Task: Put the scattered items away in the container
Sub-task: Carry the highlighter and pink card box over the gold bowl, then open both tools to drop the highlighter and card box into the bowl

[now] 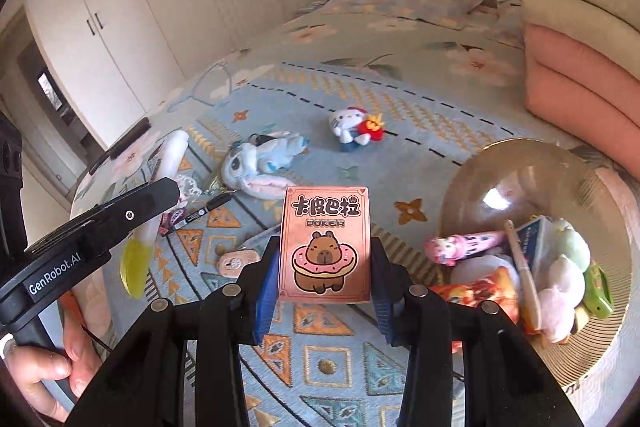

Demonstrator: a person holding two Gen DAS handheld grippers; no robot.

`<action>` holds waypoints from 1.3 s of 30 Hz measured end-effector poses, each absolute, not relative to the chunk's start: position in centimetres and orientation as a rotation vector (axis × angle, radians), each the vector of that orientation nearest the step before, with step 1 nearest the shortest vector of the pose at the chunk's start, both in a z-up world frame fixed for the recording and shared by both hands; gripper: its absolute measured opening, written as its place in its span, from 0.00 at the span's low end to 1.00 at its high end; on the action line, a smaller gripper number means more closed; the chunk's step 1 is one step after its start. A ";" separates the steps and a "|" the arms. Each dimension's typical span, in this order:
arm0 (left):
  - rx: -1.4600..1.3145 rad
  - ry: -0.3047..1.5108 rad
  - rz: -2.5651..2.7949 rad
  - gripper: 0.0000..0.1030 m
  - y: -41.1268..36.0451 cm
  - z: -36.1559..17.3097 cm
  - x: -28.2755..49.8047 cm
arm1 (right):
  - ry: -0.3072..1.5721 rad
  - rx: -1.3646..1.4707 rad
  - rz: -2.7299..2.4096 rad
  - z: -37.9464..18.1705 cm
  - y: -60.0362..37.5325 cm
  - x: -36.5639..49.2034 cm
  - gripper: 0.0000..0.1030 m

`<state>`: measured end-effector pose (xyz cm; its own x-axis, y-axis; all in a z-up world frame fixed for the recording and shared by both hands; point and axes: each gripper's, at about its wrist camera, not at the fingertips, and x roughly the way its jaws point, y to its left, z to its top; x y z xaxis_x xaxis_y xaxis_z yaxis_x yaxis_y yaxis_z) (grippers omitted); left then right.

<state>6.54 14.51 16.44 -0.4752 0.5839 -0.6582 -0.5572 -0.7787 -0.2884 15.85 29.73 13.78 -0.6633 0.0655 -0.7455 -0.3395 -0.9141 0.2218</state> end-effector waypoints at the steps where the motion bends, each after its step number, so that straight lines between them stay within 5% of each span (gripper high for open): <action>1: -1.005 -0.020 2.220 0.20 16.0 16.7 6.9 | 0.511 -1.127 2.608 14.1 30.7 16.6 0.40; 14: -0.982 0.123 1.937 0.20 31.5 15.5 11.5 | 0.583 -0.998 2.289 13.1 41.9 23.8 0.40; 31: -1.089 0.116 1.921 0.20 30.8 12.3 11.7 | 0.628 -1.108 2.181 9.6 43.3 23.9 0.40; 35: -1.135 0.093 1.960 0.20 29.1 11.9 10.8 | 0.680 -1.145 2.124 9.3 43.8 23.5 0.58; 39: -1.190 0.013 2.011 0.31 26.0 12.0 9.3 | 0.709 -1.056 2.166 11.6 43.2 23.3 0.63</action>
<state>9.35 25.98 12.01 -0.2538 0.6156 -0.7461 -0.6249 -0.6931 -0.3593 23.29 43.16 11.56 -0.4888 0.2928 -0.8218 -0.7222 -0.6642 0.1928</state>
